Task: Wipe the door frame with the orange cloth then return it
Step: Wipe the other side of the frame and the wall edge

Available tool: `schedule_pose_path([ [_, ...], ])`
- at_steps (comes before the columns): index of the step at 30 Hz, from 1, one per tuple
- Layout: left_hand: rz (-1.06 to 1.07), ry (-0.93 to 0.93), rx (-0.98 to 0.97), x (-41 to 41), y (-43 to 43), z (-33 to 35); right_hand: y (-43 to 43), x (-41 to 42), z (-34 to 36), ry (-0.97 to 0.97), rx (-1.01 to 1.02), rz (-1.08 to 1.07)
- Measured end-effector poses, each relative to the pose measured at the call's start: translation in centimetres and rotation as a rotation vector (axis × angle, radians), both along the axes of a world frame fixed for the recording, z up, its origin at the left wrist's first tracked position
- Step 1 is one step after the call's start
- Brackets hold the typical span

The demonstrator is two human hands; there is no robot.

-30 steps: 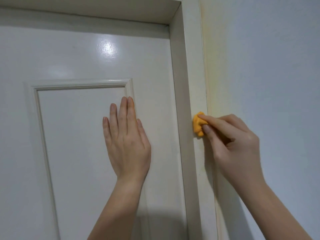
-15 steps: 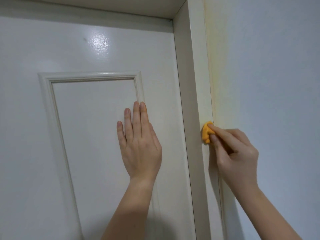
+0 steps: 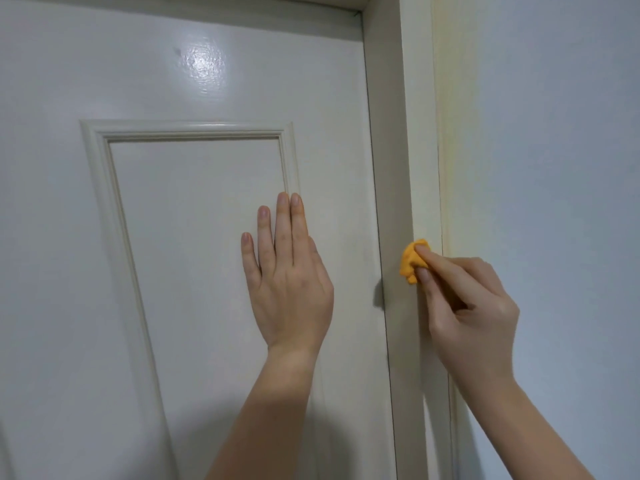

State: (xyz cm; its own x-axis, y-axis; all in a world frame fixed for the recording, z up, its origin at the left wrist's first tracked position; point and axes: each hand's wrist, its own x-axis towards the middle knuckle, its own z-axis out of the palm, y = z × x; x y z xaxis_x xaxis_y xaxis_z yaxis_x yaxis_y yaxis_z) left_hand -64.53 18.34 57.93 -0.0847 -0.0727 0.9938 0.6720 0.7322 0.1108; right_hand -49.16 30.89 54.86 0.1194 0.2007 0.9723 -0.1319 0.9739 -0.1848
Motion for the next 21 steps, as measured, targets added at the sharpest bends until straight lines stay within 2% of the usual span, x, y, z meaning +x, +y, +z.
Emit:
schedule_pose_path([
  [5,0.007,0.001,0.037,0.0,0.1,-0.1,1.2,0.3,1.9,0.001,0.002,0.030],
  [9,0.006,-0.021,0.057,0.1,0.4,-0.5,1.6,0.9,-0.8,-0.007,-0.066,0.062],
  [14,0.017,-0.054,0.058,0.4,0.8,-1.9,0.8,0.5,-0.4,-0.046,0.047,0.071],
  [17,0.020,-0.072,0.073,0.6,0.8,-2.7,2.3,1.1,0.0,-0.041,-0.013,0.089],
  [21,0.029,-0.049,0.081,0.6,0.9,-3.4,2.2,1.6,-3.1,-0.034,-0.059,0.084],
])
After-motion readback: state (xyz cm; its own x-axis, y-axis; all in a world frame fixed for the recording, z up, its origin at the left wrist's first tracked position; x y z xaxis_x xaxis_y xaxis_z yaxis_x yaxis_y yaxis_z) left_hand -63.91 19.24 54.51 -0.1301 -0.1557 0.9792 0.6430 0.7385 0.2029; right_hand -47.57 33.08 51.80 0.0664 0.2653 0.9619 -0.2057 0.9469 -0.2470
